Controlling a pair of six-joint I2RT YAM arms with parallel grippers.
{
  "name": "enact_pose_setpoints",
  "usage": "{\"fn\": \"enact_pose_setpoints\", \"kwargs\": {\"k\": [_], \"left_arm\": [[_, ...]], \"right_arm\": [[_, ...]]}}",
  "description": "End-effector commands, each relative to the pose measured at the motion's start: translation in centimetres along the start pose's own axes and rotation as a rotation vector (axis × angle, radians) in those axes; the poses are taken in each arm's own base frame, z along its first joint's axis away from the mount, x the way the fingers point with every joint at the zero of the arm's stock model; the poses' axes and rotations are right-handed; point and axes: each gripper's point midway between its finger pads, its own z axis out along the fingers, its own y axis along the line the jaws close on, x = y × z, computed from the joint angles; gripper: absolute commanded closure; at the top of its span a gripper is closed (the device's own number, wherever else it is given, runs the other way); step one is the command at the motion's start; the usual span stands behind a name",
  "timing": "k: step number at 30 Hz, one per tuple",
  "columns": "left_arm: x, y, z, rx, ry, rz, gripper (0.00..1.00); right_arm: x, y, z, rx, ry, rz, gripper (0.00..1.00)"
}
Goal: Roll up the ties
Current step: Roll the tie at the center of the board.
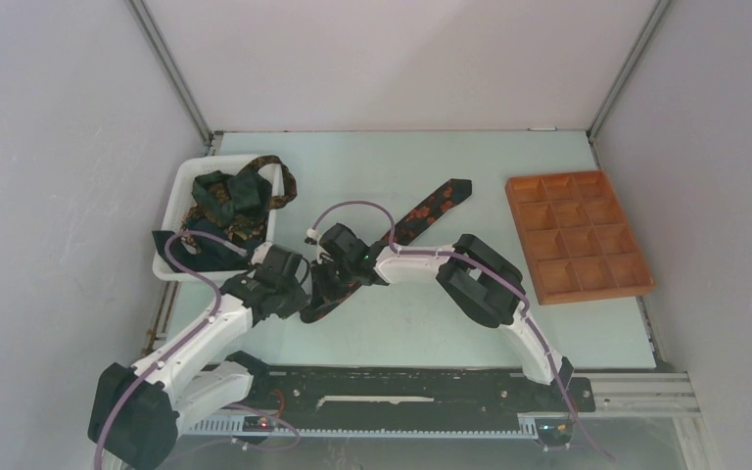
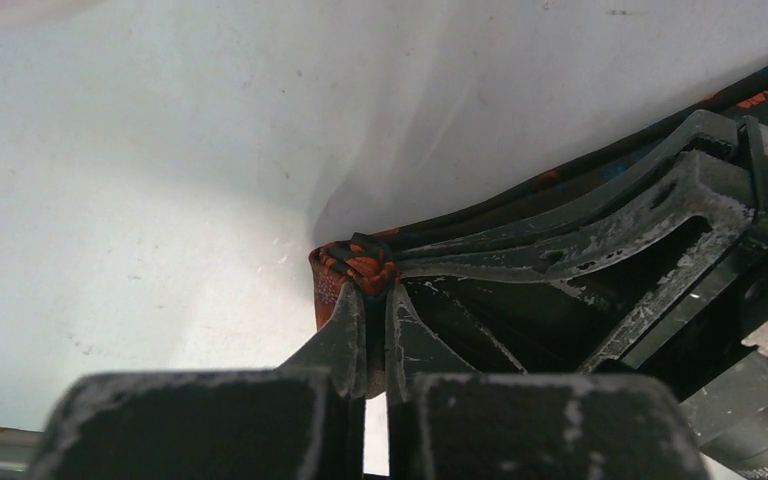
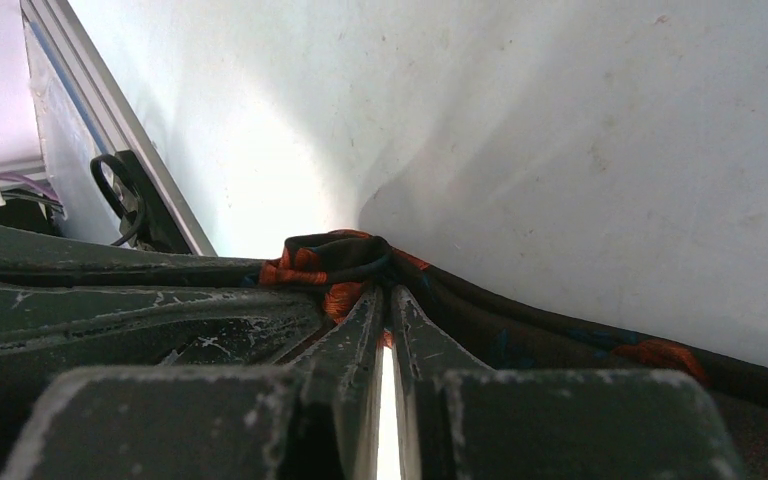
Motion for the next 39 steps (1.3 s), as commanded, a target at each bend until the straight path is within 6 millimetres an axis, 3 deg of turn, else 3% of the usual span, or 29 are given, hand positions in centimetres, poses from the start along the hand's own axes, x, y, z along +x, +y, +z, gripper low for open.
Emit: {"fn": "enact_pose_setpoints", "kwargs": {"k": [1,13,14,15,21,37,39], "left_arm": [[-1.6,-2.6,-0.1,0.059,-0.04,0.004,1.0],[-1.5,-1.9,1.0,-0.024,-0.035,0.031,1.0],[-1.5,-1.8,1.0,-0.031,-0.037,0.032,0.94],[-1.5,-1.8,1.0,-0.037,-0.037,0.034,0.99],[-1.4,-1.9,1.6,-0.063,-0.034,0.024,1.0],[-0.8,-4.1,3.1,-0.084,-0.002,0.033,1.0],[-0.5,-4.5,3.2,-0.085,0.004,0.043,0.96]], "right_arm": [[-0.8,1.0,-0.5,-0.033,-0.023,-0.022,0.91],[-3.3,0.9,-5.3,-0.007,-0.106,-0.023,0.81],[-3.4,0.8,-5.7,-0.006,-0.112,-0.021,0.81],[-3.7,0.7,-6.2,-0.004,-0.121,-0.019,0.8],[-4.5,-1.0,-8.3,0.017,-0.156,0.014,0.8],[-5.9,-3.5,-10.6,0.014,-0.197,0.075,0.81],[-5.9,-3.7,-10.5,0.013,-0.194,0.078,0.81]]}}
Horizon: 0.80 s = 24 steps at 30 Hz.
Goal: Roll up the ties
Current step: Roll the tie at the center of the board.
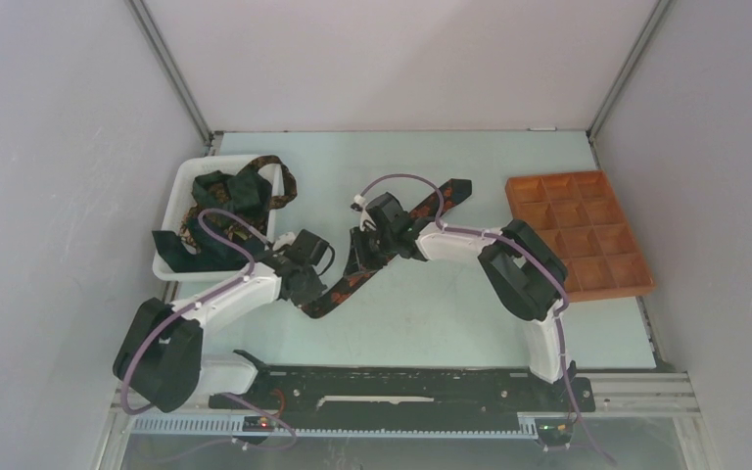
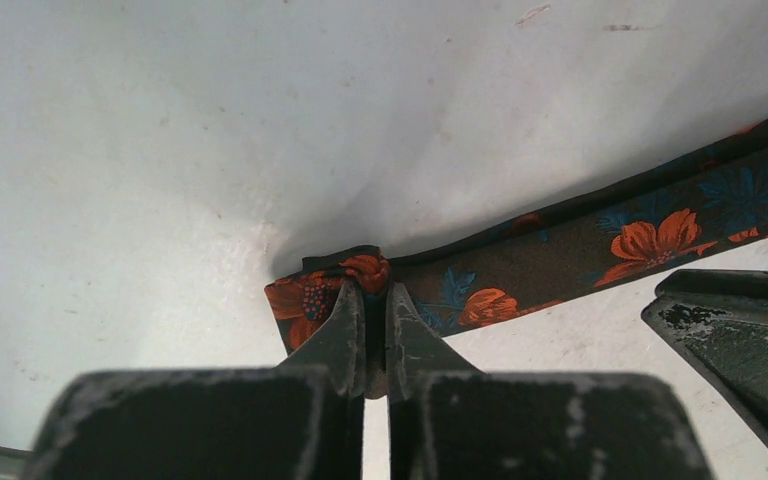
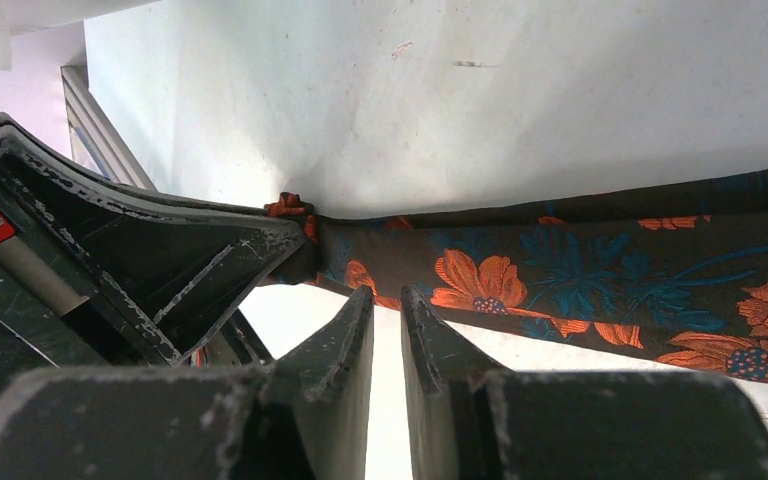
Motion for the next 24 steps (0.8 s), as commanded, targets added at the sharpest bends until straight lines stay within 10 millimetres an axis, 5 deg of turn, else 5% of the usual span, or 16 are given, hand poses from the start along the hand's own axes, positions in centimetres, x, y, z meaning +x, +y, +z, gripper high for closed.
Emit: {"fn": "enact_pose_setpoints", "kwargs": {"k": [1,11,24], "left_arm": [[-0.9,-2.3,0.1,0.034,-0.04,-0.015,0.91],[-0.1,-3.5,0.3,0.056,-0.041,0.006,0.62],[-0.1,-3.2,-0.7,0.167,-0.142,-0.074,0.53]], "right_arm": [[-1.5,2.0,-1.5,-0.057,-0.046,-0.032,0.81],[-1.3,1.7,-1.2,-0.061,-0.037,-0.028,0.81],[-0.2,2.9,-0.2,-0.102,-0.009,-0.029,0.81]]}}
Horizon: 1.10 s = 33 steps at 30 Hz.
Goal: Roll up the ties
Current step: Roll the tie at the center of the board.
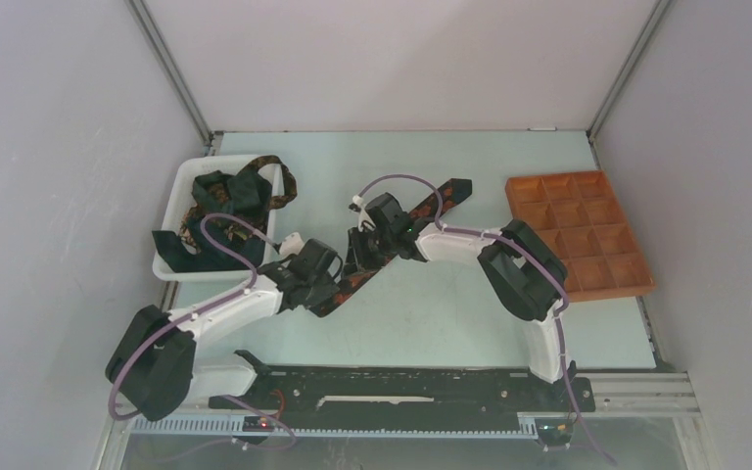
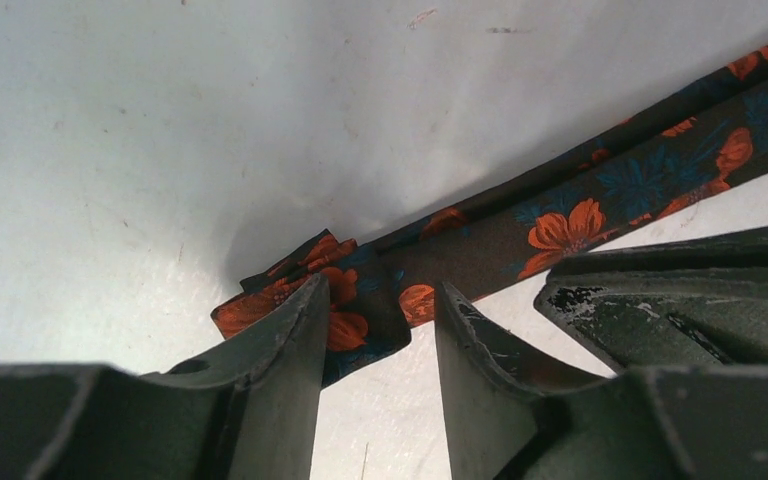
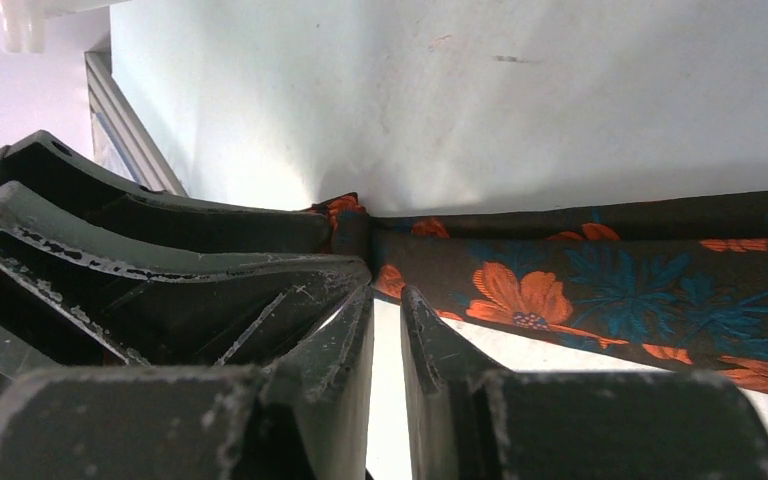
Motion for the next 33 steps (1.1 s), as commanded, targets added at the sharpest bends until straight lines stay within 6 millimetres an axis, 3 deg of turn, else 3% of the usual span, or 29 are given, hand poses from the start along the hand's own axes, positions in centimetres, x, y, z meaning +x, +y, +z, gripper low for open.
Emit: {"fn": "enact_pose_setpoints", "kwargs": {"k": [1,14,21,26,30,33], "left_arm": [[-0.5,-0.3,-0.6,0.057,-0.063,-0.049,0.52],[-0.5,0.8,-1.2,0.117,-0.113,-0.071,0.65],[-0.7,0.8,-1.6,0.144,-0.139,-0.081,0.63],[-0.8,1.1,-1.8,0.157,-0.149,-0.095,0.78],[-0.5,1.5,-1.7,0.158,-0.151,-0.103,0.99],[-0.4,1.7,-1.7,0.16,-0.153,-0.112,1.0]], "right_arm": [[-0.4,2.3,0.0,-0.071,-0.018,-0.029,0.81],[0.5,3.4,1.1,-0.119,0.005,-0.027,0.74],[1.4,3.4,1.7,-0.125,0.03,-0.022,0.65],[1.9,3.4,2.0,-0.124,0.043,-0.021,0.64],[2.3,3.3,2.3,-0.119,0.053,-0.017,0.63],[2.5,3.3,2.5,-0.115,0.059,-0.017,0.63]]}}
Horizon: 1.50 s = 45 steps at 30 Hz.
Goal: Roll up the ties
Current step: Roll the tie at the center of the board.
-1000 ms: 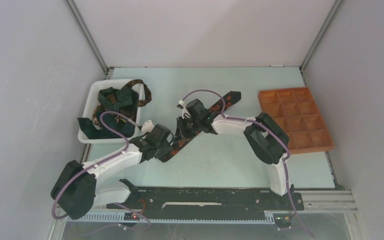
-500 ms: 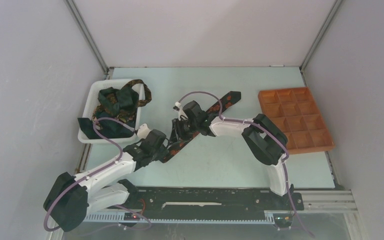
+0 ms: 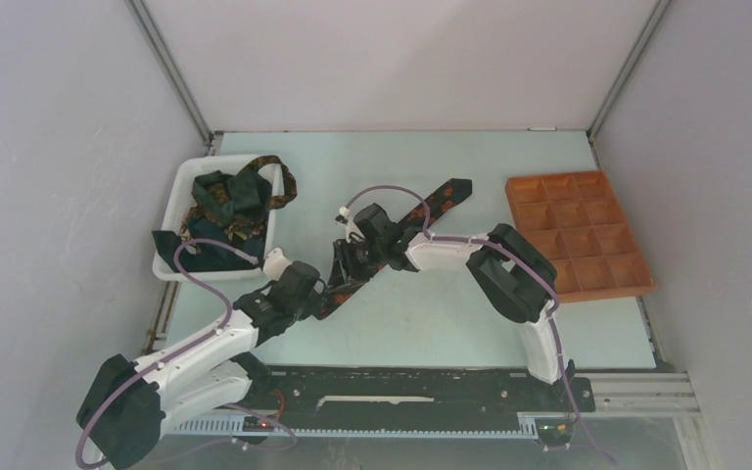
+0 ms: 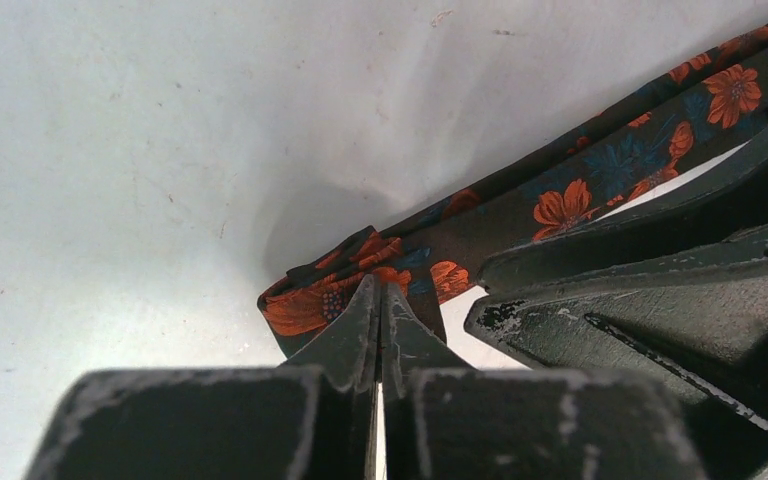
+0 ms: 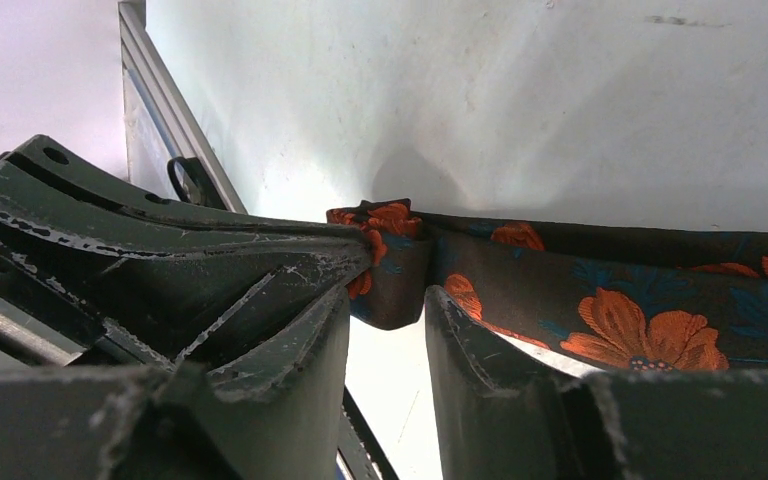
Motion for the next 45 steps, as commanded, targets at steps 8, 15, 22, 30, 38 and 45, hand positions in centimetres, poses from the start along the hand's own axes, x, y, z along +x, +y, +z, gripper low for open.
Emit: {"fn": "enact_pose_setpoints", "kwargs": {"k": [8,15,22,30,38,45], "left_arm": [[-0.8,0.0,-0.2,0.021,-0.051,-0.03,1.0],[-0.9,-0.3,-0.4,0.03,-0.055,-0.028,1.0],[-1.2,-0.6,-0.8,0.043,-0.059,-0.02,0.97],[-1.5,-0.5,-3.2,0.062,-0.026,-0.003,0.75],[1.3,0.6,-1.8,0.071,0.058,0.046,0.83],[2.9,2.5,0.1,0.01,0.086,0.072,0.84]], "right_arm": [[1.2,0.2,1.3,-0.017,0.03,-0.001,0.62],[2.2,0.1,2.1,-0.026,0.058,0.007,0.62],[2.4,-0.2,2.5,-0.028,0.063,0.014,0.75],[2.8,-1.0,2.7,-0.003,0.073,0.013,0.84],[2.5,-1.3,2.6,0.008,0.065,0.014,0.86],[2.4,-1.5,2.4,0.018,0.061,0.018,0.88]]}}
